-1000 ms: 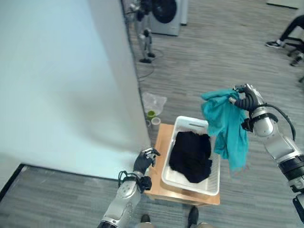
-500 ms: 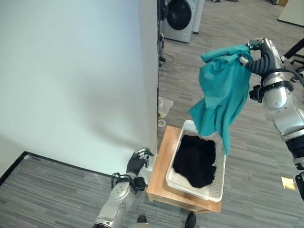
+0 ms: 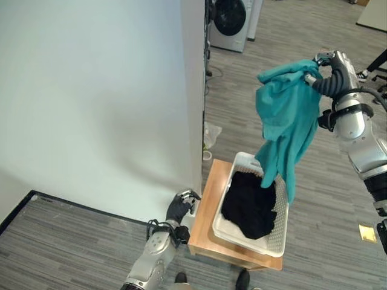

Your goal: Pick up bed clothes into laundry basket.

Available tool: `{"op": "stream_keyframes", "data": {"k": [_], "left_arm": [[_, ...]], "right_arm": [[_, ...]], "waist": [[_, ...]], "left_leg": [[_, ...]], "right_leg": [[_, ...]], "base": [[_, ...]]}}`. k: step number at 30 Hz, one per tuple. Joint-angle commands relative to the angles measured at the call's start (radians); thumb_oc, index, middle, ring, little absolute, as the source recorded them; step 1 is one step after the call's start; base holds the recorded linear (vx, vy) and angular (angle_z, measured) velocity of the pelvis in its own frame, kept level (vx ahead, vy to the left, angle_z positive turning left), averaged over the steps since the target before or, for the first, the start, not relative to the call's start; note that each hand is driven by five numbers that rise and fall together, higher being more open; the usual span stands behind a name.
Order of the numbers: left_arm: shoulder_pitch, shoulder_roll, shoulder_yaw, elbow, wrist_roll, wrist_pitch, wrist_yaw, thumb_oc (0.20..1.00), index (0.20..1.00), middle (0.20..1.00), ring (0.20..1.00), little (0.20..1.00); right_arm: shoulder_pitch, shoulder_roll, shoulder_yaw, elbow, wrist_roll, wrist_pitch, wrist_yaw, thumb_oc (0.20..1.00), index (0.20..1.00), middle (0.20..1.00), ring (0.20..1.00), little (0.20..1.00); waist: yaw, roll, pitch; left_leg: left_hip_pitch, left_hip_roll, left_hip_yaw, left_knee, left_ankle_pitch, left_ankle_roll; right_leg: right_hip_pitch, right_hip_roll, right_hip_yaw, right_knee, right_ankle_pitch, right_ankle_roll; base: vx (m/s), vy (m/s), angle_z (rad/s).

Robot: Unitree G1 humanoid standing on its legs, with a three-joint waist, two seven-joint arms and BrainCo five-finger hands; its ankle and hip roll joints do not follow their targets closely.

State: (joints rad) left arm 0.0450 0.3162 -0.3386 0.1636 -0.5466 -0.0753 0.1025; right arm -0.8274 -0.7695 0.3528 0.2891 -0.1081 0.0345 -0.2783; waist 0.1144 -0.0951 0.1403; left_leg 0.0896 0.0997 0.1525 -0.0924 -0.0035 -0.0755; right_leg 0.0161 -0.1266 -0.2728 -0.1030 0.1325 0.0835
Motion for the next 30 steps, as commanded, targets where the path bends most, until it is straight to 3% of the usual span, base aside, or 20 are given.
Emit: {"op": "stream_keyframes", "data": {"k": [1,7,16,23,24,30], "left_arm": [[-0.076,-0.012,-0.055,-0.026,-0.02,-0.032,-0.016,0.2,0.2,0.2,0.2,0.2],[-0.076,-0.024,-0.06,-0.019,-0.025,-0.029,-0.012,0.2,0.2,0.2,0.2,0.2],[-0.097,-0.047,-0.049,-0.008,-0.004,-0.019,-0.001,0.2,0.2,0.2,0.2,0.2],[-0.102,-0.061,-0.081,0.003,0.008,-0.008,-0.026,0.2,0.2,0.2,0.2,0.2],[-0.102,-0.07,-0.111,0.005,-0.002,-0.001,-0.055,0.2,0.2,0.2,0.2,0.2],[-0.1,-0.102,-0.165,0.018,-0.06,0.014,-0.105,0.2,0.2,0.2,0.2,0.2]], "right_arm": [[-0.103,-0.014,0.008,-0.016,0.013,-0.038,-0.025,0.2,0.2,0.2,0.2,0.2],[-0.004,0.085,-0.02,-0.018,0.03,-0.04,-0.021,0.2,0.2,0.2,0.2,0.2],[0.354,0.307,-0.099,0.003,0.018,-0.03,-0.008,0.2,0.2,0.2,0.2,0.2],[0.43,0.351,-0.083,0.053,0.001,-0.026,0.017,0.2,0.2,0.2,0.2,0.2],[0.427,0.369,-0.055,0.083,-0.013,-0.025,0.034,0.2,0.2,0.2,0.2,0.2],[0.417,0.399,-0.019,0.132,-0.019,-0.027,0.053,0.2,0.2,0.2,0.2,0.2]], "waist": [[0.025,-0.007,-0.023],[0.03,0.0,-0.014],[0.007,0.026,0.025],[-0.02,0.053,0.045],[-0.036,0.074,0.052],[-0.059,0.111,0.067]], "left_leg": [[-0.046,0.014,0.067,0.005,-0.016,-0.013],[-0.051,0.01,0.061,0.005,-0.013,-0.009],[-0.083,0.01,0.058,0.005,-0.009,-0.005],[-0.083,0.009,0.069,0.005,-0.008,-0.005],[-0.081,0.008,0.081,0.005,-0.008,-0.005],[-0.085,0.004,0.094,0.005,-0.003,-0.005]], "right_leg": [[0.127,-0.07,-0.062,0.016,-0.158,0.084],[0.125,-0.071,-0.065,0.016,-0.158,0.083],[0.09,-0.073,-0.061,0.016,-0.152,0.082],[0.078,-0.08,-0.051,0.016,-0.15,0.084],[0.07,-0.084,-0.04,0.016,-0.149,0.084],[0.051,-0.091,-0.019,0.016,-0.147,0.086]], "base": [[0.0,0.0,0.0],[0.0,0.008,0.03],[-0.02,0.003,0.02],[-0.01,0.002,-0.01],[-0.01,0.01,-0.13],[-0.01,0.004,-0.12]]}}
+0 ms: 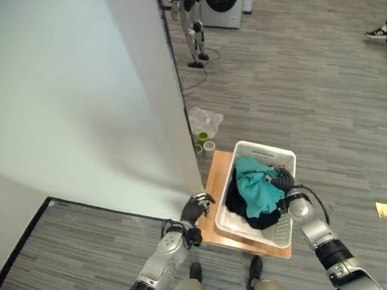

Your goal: Pick up bed clothes into laundry basket.

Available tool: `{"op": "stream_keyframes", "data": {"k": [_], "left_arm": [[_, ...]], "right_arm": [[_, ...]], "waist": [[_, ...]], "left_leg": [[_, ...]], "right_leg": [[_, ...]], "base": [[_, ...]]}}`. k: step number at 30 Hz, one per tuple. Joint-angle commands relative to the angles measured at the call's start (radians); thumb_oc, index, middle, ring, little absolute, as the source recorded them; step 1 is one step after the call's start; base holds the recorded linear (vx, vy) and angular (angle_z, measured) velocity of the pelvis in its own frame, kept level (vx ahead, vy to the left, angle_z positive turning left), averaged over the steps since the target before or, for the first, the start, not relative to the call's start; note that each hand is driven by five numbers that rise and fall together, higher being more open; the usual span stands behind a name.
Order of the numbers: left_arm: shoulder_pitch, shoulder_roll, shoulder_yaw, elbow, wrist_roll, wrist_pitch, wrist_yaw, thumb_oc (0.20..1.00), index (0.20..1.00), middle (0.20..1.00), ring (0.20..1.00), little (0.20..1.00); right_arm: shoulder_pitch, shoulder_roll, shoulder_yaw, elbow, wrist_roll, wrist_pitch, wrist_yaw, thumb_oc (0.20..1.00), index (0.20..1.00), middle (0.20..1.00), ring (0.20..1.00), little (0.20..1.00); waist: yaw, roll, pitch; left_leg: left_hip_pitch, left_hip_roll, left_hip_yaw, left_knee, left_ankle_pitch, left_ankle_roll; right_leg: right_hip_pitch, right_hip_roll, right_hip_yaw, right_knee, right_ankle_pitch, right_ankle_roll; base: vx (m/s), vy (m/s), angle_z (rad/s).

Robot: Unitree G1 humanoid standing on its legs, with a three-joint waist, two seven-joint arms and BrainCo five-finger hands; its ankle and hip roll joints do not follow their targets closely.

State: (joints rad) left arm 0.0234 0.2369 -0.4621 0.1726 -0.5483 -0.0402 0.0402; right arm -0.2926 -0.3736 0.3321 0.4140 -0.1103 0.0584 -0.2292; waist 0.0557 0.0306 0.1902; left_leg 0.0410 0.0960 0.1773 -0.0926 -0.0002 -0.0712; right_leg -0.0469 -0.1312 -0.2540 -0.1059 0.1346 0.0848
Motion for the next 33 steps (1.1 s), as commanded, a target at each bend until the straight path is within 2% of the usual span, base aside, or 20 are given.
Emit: {"op": "stream_keyframes", "data": {"k": [1,2,3,4,9,12,13,14,15,16,18,21,22,24,33], "left_arm": [[-0.085,-0.031,-0.052,0.013,-0.079,-0.019,-0.053,0.2,0.2,0.2,0.2,0.2],[-0.085,-0.032,-0.051,0.013,-0.079,-0.019,-0.053,0.2,0.2,0.2,0.2,0.2],[-0.09,-0.036,-0.058,0.015,-0.085,-0.018,-0.058,0.2,0.2,0.2,0.2,0.2],[-0.099,-0.044,-0.072,0.022,-0.1,-0.016,-0.069,0.2,0.2,0.2,0.2,0.2],[-0.128,-0.054,-0.079,0.04,-0.076,-0.039,-0.064,0.2,0.2,0.2,0.2,0.2],[-0.156,-0.06,-0.068,0.056,-0.06,-0.05,-0.052,0.2,0.2,0.2,0.2,0.2],[-0.189,-0.067,-0.059,0.069,-0.042,-0.064,-0.034,0.25,0.25,0.25,0.25,0.25],[-0.204,-0.069,-0.053,0.072,-0.035,-0.073,-0.023,0.341,0.341,0.341,0.341,0.341],[-0.213,-0.071,-0.05,0.075,-0.034,-0.077,-0.018,0.507,0.507,0.507,0.507,0.507],[-0.23,-0.072,-0.044,0.081,-0.03,-0.082,-0.006,0.558,0.558,0.558,0.558,0.558],[-0.24,-0.073,-0.041,0.086,-0.024,-0.085,0.002,0.551,0.551,0.551,0.551,0.551],[-0.273,-0.072,-0.025,0.081,-0.013,-0.098,0.034,0.592,0.592,0.592,0.592,0.592],[-0.277,-0.07,-0.023,0.078,-0.007,-0.1,0.037,0.711,0.711,0.711,0.711,0.711],[-0.273,-0.064,-0.02,0.066,0.005,-0.105,0.044,0.793,0.793,0.793,0.793,0.793],[-0.185,-0.037,0.011,0.031,0.043,-0.102,0.039,0.812,0.812,0.812,0.812,0.812]], "right_arm": [[-0.129,0.01,0.009,0.031,-0.01,-0.05,0.005,0.2,0.2,0.2,0.2,0.2],[-0.129,0.01,0.009,0.031,-0.01,-0.051,0.005,0.238,0.238,0.238,0.238,0.238],[-0.137,0.013,0.013,0.045,-0.009,-0.049,0.008,0.41,0.41,0.41,0.41,0.41],[-0.149,0.016,0.019,0.061,-0.003,-0.049,0.009,1.0,1.0,1.0,1.0,1.0],[-0.187,0.018,0.031,0.082,-0.007,-0.055,0.001,1.0,1.0,1.0,1.0,1.0],[-0.187,0.02,0.027,0.073,0.008,-0.065,-0.003,1.0,1.0,1.0,1.0,1.0],[-0.173,0.026,0.021,0.052,0.041,-0.086,-0.002,1.0,1.0,1.0,1.0,1.0],[-0.162,0.032,0.015,0.047,0.06,-0.095,-0.003,1.0,1.0,1.0,1.0,1.0],[-0.153,0.035,0.01,0.041,0.076,-0.101,-0.002,1.0,1.0,1.0,1.0,1.0],[-0.138,0.041,0.001,0.029,0.102,-0.11,-0.001,1.0,1.0,1.0,1.0,1.0],[-0.124,0.044,-0.006,0.021,0.12,-0.118,-0.002,1.0,1.0,1.0,1.0,1.0],[-0.025,0.05,-0.052,-0.031,0.196,-0.147,0.012,1.0,1.0,1.0,1.0,1.0],[0.005,0.051,-0.065,-0.037,0.214,-0.153,0.015,1.0,1.0,1.0,1.0,1.0],[0.084,0.049,-0.1,-0.071,0.261,-0.169,0.033,1.0,1.0,1.0,1.0,1.0],[0.337,0.039,-0.198,-0.215,0.327,-0.202,0.103,1.0,1.0,1.0,1.0,1.0]], "waist": [[-0.008,0.001,0.026],[-0.008,0.001,0.025],[-0.013,0.01,0.03],[-0.024,0.025,0.041],[-0.041,0.051,0.058],[-0.048,0.055,0.064],[-0.058,0.052,0.072],[-0.065,0.05,0.077],[-0.069,0.047,0.08],[-0.076,0.041,0.082],[-0.08,0.036,0.083],[-0.103,0.01,0.088],[-0.108,0.004,0.087],[-0.124,-0.005,0.086],[-0.174,-0.023,0.045]], "left_leg": [[-0.043,0.004,0.071,0.005,-0.003,-0.01],[-0.044,0.004,0.071,0.005,-0.003,-0.01],[-0.049,0.003,0.072,0.005,-0.001,-0.01],[-0.066,0.001,0.075,0.005,0.005,-0.011],[-0.109,0.0,0.09,0.005,0.016,-0.012],[-0.124,-0.001,0.102,0.005,0.02,-0.013],[-0.139,0.004,0.113,0.005,0.024,-0.013],[-0.145,0.006,0.118,0.005,0.025,-0.013],[-0.146,0.006,0.123,0.005,0.022,-0.013],[-0.152,0.01,0.129,0.005,0.023,-0.013],[-0.156,0.012,0.138,0.005,0.022,-0.013],[-0.149,0.02,0.167,0.005,0.018,-0.01],[-0.142,0.021,0.17,0.005,0.015,-0.01],[-0.123,0.021,0.18,0.005,0.008,-0.009],[-0.032,0.028,0.195,0.005,-0.021,-0.003]], "right_leg": [[0.104,-0.09,-0.032,0.019,-0.147,0.086],[0.103,-0.09,-0.032,0.019,-0.146,0.086],[0.095,-0.091,-0.028,0.019,-0.145,0.086],[0.073,-0.094,-0.019,0.019,-0.141,0.087],[0.009,-0.098,0.01,0.019,-0.128,0.091],[-0.019,-0.096,0.025,0.019,-0.121,0.092],[-0.044,-0.094,0.036,0.019,-0.115,0.094],[-0.058,-0.094,0.042,0.019,-0.111,0.095],[-0.064,-0.092,0.048,0.019,-0.112,0.097],[-0.077,-0.09,0.054,0.019,-0.108,0.098],[-0.086,-0.088,0.062,0.019,-0.105,0.098],[-0.103,-0.081,0.078,0.019,-0.094,0.104],[-0.099,-0.081,0.08,0.019,-0.094,0.105],[-0.09,-0.08,0.085,0.019,-0.093,0.106],[-0.01,-0.069,0.095,0.019,-0.106,0.103]], "base": [[-0.02,0.005,-0.17],[-0.03,0.013,-0.09],[-0.06,0.017,-0.02],[-0.07,0.02,-0.05],[-0.05,0.015,-0.17],[-0.04,0.005,-0.15],[-0.04,-0.005,-0.21],[-0.04,-0.007,-0.24],[-0.03,-0.009,-0.19],[-0.02,-0.009,-0.22],[-0.03,0.0,-0.19],[-0.01,-0.01,-0.23],[0.01,-0.004,-0.22],[0.01,0.002,-0.12],[0.03,-0.002,-0.09]]}}
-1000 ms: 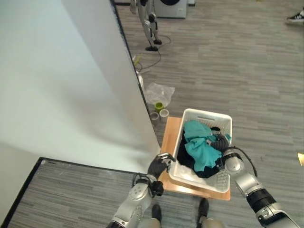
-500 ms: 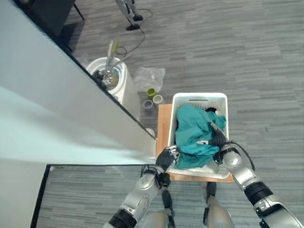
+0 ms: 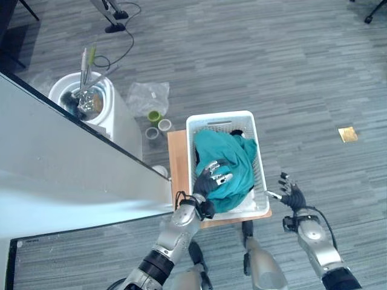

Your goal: Pick up bed clothes into laundry basket.

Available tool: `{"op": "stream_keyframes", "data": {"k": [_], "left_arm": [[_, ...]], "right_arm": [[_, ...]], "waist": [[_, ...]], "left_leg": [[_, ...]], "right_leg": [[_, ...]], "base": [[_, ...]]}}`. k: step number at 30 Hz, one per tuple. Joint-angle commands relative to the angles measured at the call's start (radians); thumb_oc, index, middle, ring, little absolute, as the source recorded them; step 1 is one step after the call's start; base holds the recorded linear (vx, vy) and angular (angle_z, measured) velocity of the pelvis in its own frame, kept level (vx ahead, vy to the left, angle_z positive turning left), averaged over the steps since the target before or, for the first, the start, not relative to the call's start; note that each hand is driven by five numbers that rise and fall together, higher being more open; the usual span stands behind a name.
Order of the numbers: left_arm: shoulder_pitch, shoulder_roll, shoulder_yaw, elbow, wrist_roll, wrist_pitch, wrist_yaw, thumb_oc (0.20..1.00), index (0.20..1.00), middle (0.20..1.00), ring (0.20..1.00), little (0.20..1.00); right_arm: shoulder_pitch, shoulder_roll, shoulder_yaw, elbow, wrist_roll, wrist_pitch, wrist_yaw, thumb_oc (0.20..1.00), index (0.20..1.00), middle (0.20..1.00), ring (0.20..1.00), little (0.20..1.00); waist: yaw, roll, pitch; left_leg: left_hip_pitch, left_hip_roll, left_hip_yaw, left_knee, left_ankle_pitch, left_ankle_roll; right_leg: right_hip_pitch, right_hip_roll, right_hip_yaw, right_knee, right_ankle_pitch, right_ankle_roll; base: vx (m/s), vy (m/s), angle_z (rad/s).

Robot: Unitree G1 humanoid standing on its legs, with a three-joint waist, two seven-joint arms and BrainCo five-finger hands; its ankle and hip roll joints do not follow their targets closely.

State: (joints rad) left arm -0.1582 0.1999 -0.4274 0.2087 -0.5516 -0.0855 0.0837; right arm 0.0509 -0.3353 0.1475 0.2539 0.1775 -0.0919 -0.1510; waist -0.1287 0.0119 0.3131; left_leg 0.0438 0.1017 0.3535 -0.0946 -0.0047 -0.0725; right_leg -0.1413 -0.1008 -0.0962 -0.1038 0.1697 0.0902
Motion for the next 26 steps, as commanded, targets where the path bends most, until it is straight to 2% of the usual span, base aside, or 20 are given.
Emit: {"op": "stream_keyframes", "data": {"k": [1,7,9,12,15,18,26], "left_arm": [[0.025,0.009,-0.011,-0.011,0.059,-0.055,-0.01,0.812,0.812,0.812,0.812,0.812],[0.075,0.028,0.02,-0.011,0.087,-0.054,-0.005,0.821,0.821,0.821,0.821,0.821],[0.091,0.037,0.036,-0.01,0.098,-0.052,-0.005,0.862,0.862,0.862,0.862,0.862],[0.128,0.042,0.054,-0.015,0.103,-0.054,-0.009,1.0,1.0,1.0,1.0,1.0],[0.168,0.033,0.075,-0.002,0.089,-0.054,-0.012,1.0,1.0,1.0,1.0,1.0],[0.193,0.031,0.087,-0.005,0.084,-0.055,-0.011,1.0,1.0,1.0,1.0,1.0],[0.227,0.023,0.122,0.006,0.077,-0.061,0.019,1.0,1.0,1.0,1.0,1.0]], "right_arm": [[0.03,0.0,-0.028,-0.083,0.04,-0.055,0.038,1.0,1.0,1.0,1.0,1.0],[0.068,0.007,-0.039,-0.132,0.056,-0.063,0.061,1.0,1.0,1.0,1.0,1.0],[0.076,0.008,-0.036,-0.134,0.059,-0.063,0.068,1.0,1.0,1.0,1.0,1.0],[0.09,0.003,-0.029,-0.146,0.046,-0.063,0.078,1.0,1.0,1.0,1.0,1.0],[0.094,-0.023,-0.003,-0.15,-0.061,-0.058,0.07,1.0,1.0,1.0,1.0,1.0],[0.098,-0.031,0.016,-0.15,-0.092,-0.052,0.075,1.0,1.0,1.0,1.0,1.0],[0.092,0.014,0.053,-0.146,-0.011,-0.059,0.09,1.0,1.0,1.0,1.0,1.0]], "waist": [[0.007,-0.004,-0.095],[0.013,-0.003,-0.141],[0.019,-0.003,-0.158],[0.03,-0.004,-0.176],[0.046,-0.002,-0.192],[0.061,0.001,-0.2],[0.089,-0.003,-0.206]], "left_leg": [[-0.012,0.023,0.018,0.007,-0.022,0.0],[0.02,0.027,0.01,0.007,-0.026,-0.001],[0.031,0.027,0.002,0.007,-0.027,-0.001],[0.048,0.027,-0.007,0.007,-0.03,-0.002],[0.06,0.027,-0.021,0.007,-0.03,-0.003],[0.069,0.026,-0.032,0.007,-0.031,-0.002],[0.079,0.021,-0.062,0.007,-0.03,-0.001]], "right_leg": [[0.108,-0.096,-0.06,0.016,-0.146,0.095],[0.146,-0.091,-0.065,0.016,-0.153,0.086],[0.161,-0.088,-0.069,0.016,-0.156,0.082],[0.184,-0.085,-0.079,0.016,-0.163,0.08],[0.206,-0.083,-0.088,0.016,-0.173,0.076],[0.223,-0.083,-0.098,0.016,-0.179,0.074],[0.257,-0.081,-0.123,0.016,-0.187,0.067]], "base": [[0.03,-0.008,-0.05],[0.02,-0.021,-0.13],[0.02,-0.023,0.1],[0.02,-0.037,0.05],[0.01,-0.035,0.16],[0.01,-0.018,0.13],[0.0,-0.004,0.08]]}}
